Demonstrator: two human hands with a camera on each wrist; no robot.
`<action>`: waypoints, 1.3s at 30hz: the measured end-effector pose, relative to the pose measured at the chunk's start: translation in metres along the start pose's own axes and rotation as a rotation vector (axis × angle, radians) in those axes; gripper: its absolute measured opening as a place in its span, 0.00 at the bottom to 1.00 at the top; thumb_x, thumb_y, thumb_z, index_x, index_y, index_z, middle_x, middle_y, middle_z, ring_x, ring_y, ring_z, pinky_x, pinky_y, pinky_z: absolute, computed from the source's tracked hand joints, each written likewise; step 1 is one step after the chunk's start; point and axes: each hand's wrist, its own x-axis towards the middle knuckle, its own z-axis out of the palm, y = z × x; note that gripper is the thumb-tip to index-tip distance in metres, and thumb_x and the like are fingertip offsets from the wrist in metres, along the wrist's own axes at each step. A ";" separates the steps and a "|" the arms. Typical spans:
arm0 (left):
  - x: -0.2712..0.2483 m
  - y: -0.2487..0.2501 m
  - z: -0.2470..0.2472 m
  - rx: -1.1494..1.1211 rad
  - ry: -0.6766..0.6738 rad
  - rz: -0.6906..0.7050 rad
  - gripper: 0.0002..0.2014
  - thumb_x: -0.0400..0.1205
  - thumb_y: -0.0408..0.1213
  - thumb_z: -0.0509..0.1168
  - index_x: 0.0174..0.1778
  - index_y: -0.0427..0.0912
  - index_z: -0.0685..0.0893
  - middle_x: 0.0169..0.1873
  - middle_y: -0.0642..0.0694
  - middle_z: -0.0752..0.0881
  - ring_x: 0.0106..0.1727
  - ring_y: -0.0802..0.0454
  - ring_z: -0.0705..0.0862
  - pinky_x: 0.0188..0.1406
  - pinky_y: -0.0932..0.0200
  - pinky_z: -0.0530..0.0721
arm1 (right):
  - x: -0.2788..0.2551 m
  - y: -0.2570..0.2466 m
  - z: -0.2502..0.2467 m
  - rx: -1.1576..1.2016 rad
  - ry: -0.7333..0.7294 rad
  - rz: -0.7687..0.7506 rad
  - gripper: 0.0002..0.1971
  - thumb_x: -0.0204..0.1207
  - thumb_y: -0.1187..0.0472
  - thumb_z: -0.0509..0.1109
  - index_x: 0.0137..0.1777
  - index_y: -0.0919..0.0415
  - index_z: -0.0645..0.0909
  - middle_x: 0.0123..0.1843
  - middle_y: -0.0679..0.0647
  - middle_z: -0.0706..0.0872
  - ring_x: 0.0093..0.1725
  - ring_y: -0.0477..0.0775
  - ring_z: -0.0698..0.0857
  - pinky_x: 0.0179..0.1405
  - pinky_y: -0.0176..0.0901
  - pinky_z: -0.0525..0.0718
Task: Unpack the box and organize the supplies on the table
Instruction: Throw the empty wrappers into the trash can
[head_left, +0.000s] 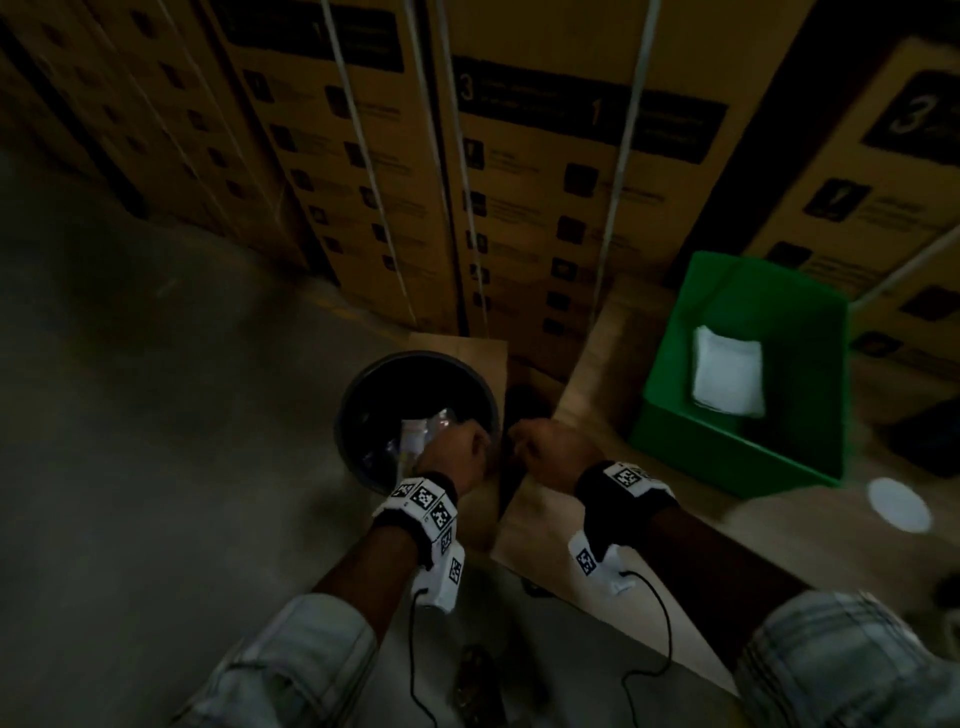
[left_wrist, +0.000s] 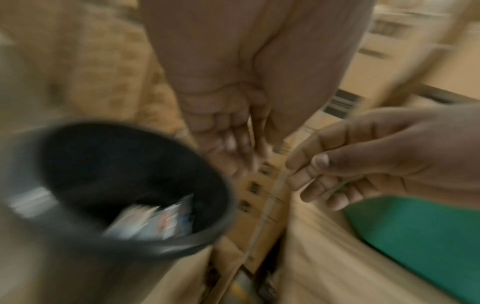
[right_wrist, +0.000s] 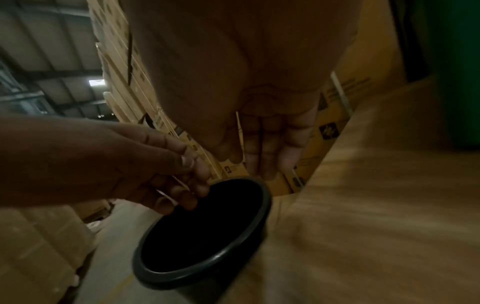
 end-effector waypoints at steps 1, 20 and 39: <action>0.000 0.014 0.007 0.077 -0.056 0.034 0.12 0.85 0.36 0.56 0.58 0.41 0.83 0.60 0.38 0.85 0.61 0.39 0.83 0.61 0.49 0.81 | -0.012 0.012 -0.005 -0.044 0.012 0.022 0.16 0.80 0.61 0.59 0.65 0.58 0.78 0.63 0.59 0.84 0.62 0.61 0.82 0.58 0.48 0.81; -0.137 0.348 0.298 0.422 -0.344 0.560 0.14 0.84 0.46 0.54 0.51 0.45 0.82 0.55 0.41 0.86 0.54 0.40 0.84 0.55 0.50 0.82 | -0.408 0.309 -0.047 -0.100 0.303 0.398 0.18 0.78 0.59 0.61 0.68 0.53 0.75 0.56 0.56 0.86 0.50 0.62 0.87 0.42 0.51 0.83; -0.181 0.376 0.345 0.431 -0.200 0.456 0.19 0.84 0.44 0.58 0.72 0.51 0.76 0.69 0.44 0.81 0.67 0.42 0.80 0.68 0.50 0.79 | -0.457 0.375 -0.030 -0.169 0.242 0.364 0.22 0.74 0.57 0.67 0.69 0.58 0.77 0.69 0.62 0.80 0.73 0.68 0.71 0.65 0.54 0.75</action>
